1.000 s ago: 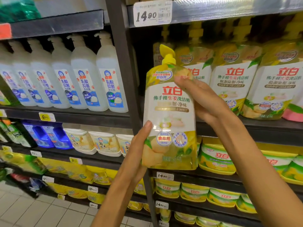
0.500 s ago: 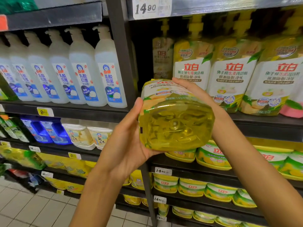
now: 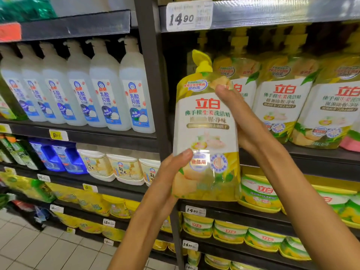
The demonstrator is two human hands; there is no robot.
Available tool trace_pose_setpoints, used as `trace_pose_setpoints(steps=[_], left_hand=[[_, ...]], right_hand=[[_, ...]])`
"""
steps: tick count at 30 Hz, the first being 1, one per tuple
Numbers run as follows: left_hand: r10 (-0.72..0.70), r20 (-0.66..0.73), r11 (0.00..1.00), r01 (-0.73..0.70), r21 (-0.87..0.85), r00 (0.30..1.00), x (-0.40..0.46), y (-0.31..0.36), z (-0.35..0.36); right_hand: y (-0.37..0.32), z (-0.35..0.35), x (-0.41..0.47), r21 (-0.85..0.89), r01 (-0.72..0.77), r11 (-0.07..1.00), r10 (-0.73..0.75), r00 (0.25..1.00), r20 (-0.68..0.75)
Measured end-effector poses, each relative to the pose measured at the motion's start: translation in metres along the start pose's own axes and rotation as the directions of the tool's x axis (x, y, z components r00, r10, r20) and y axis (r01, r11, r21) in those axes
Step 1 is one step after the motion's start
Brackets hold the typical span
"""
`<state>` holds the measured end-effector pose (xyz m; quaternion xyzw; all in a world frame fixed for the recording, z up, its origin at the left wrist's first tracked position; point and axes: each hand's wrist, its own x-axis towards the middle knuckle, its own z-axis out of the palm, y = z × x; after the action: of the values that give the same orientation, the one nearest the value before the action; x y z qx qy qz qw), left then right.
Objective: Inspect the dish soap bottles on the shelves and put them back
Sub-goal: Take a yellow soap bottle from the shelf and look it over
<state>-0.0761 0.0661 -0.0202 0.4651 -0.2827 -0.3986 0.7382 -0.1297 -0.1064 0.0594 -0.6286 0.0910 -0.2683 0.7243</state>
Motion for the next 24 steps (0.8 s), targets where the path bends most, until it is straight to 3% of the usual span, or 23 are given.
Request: trace_pose_setpoints(steps=[5, 9, 12, 21, 24], left_hand=[[0.091, 0.045, 0.973, -0.099, 0.209, 0.995, 0.005, -0.011, -0.014], [0.11, 0.065, 0.913, -0.126, 0.388, 0.992, 0.012, -0.008, -0.025], [0.118, 0.068, 0.889, -0.136, 0.437, 0.991, 0.024, -0.007, -0.023], [0.308, 0.044, 0.793, -0.282, 0.54, 0.95, 0.047, -0.018, -0.023], [0.373, 0.045, 0.754, -0.331, 0.567, 0.927, 0.048, -0.017, -0.024]], right_hand=[[0.016, -0.01, -0.014, 0.012, 0.007, 1.0, -0.008, 0.995, 0.101], [0.027, -0.013, -0.019, 0.082, 0.103, 0.991, -0.104, 0.994, 0.015], [0.026, -0.011, -0.023, -0.011, 0.235, 0.972, -0.235, 0.972, 0.02], [0.012, -0.016, -0.041, -0.202, 0.523, 0.828, -0.433, 0.826, 0.361], [0.007, -0.019, -0.043, -0.242, 0.568, 0.787, -0.45, 0.796, 0.404]])
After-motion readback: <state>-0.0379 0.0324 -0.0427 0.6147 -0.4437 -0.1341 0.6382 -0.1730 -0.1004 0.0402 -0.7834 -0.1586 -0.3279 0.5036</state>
